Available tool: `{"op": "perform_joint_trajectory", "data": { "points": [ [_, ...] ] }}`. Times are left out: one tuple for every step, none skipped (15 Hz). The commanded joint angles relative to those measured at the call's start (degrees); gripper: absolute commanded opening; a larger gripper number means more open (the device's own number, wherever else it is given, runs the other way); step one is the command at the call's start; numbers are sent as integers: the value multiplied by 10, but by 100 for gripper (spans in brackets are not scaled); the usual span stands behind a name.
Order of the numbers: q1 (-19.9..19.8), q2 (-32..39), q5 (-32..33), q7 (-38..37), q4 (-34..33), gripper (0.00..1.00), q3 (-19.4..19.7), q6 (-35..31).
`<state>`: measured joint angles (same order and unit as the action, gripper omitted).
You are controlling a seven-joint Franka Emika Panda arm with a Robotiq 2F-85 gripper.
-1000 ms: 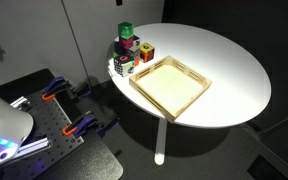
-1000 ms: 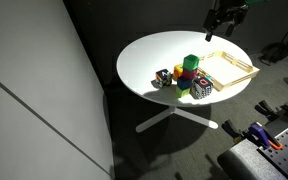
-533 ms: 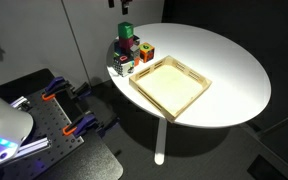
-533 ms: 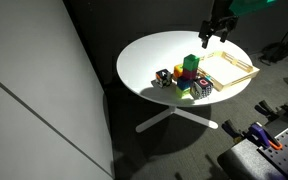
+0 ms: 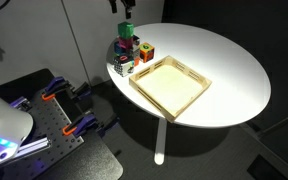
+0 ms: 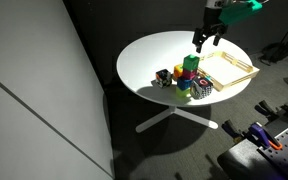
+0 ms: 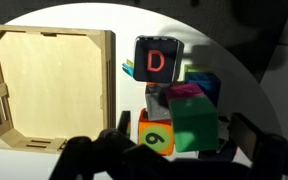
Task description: Put the green block on the wooden tray
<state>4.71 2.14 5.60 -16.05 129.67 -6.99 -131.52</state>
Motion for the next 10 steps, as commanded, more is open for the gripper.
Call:
{"op": "perform_joint_trajectory", "data": {
  "points": [
    [15,18,24,-31,-21,100,1,-5],
    [19,22,26,-35,-22,100,1,-7],
    [22,25,29,-42,-23,100,2,-8],
    [24,27,31,-45,-23,100,3,-10],
    [26,29,35,-50,-22,100,3,-11],
    [27,32,37,-55,-22,100,4,-11],
    [28,35,39,-57,-22,100,5,-12],
    [28,38,41,-61,-22,100,6,-13],
    [28,42,45,-66,-22,100,7,-14],
    [29,45,50,-71,-23,100,8,-13]
  ]
}}
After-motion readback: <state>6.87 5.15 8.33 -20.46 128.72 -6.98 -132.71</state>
